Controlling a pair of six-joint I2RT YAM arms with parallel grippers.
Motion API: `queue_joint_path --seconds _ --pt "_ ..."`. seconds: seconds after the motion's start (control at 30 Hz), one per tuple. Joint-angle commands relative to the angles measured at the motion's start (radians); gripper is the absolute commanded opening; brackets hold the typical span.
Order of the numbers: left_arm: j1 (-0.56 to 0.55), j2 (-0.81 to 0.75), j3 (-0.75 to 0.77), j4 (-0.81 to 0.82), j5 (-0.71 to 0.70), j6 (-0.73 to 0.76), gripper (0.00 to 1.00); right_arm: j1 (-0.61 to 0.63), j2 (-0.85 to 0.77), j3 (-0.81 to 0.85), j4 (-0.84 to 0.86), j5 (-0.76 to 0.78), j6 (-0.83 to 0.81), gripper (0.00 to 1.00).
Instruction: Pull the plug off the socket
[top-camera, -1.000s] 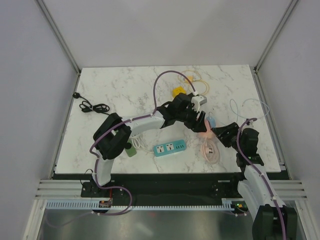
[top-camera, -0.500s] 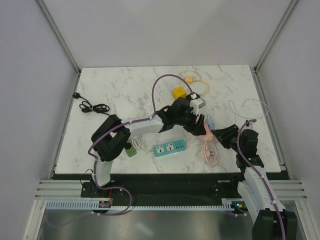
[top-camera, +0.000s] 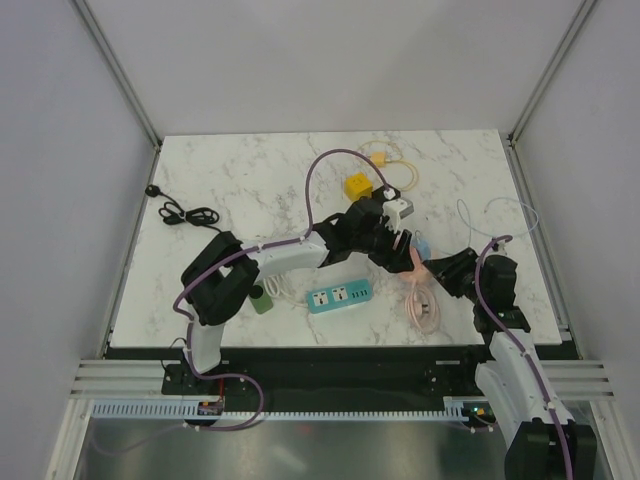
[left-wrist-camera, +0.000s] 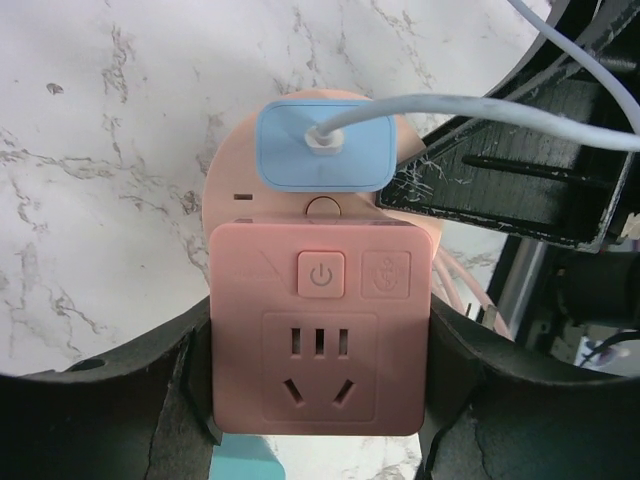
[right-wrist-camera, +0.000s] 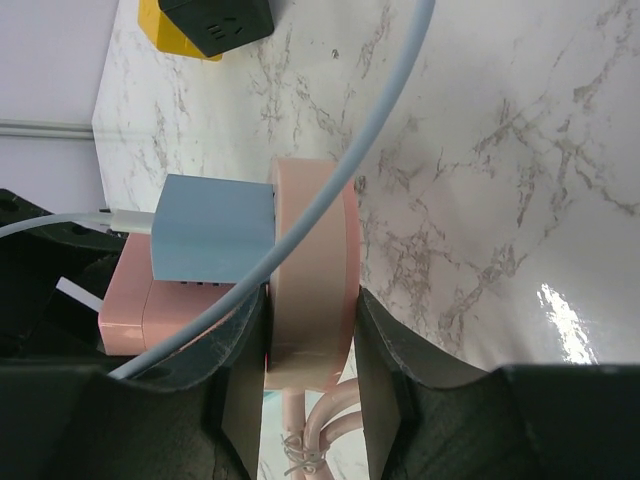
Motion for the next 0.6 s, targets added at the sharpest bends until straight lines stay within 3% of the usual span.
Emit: queue_joint_path --seconds 0.0,0.23,0.37,0.57 --pt "0.05 -0.147 0.038 0.222 0.153 -0.169 0.02 -0.009 0.002 -0.009 -0.121 0.153 -0.091 0.0" --pt "0.124 -0.137 0.018 0.235 0.181 -0.337 0.02 -0.012 0.023 0.001 -0.138 0.158 -0.111 0.0" --pt "0.038 -0.149 0.102 0.06 0.019 -0.11 0.02 -0.014 0.018 -0.002 -0.139 0.164 -0.102 0.0" --pt "0.003 -0.14 0.17 -0.057 -0.078 -0.019 0.02 -0.012 0.038 0.007 -0.144 0.161 -0.127 0.0"
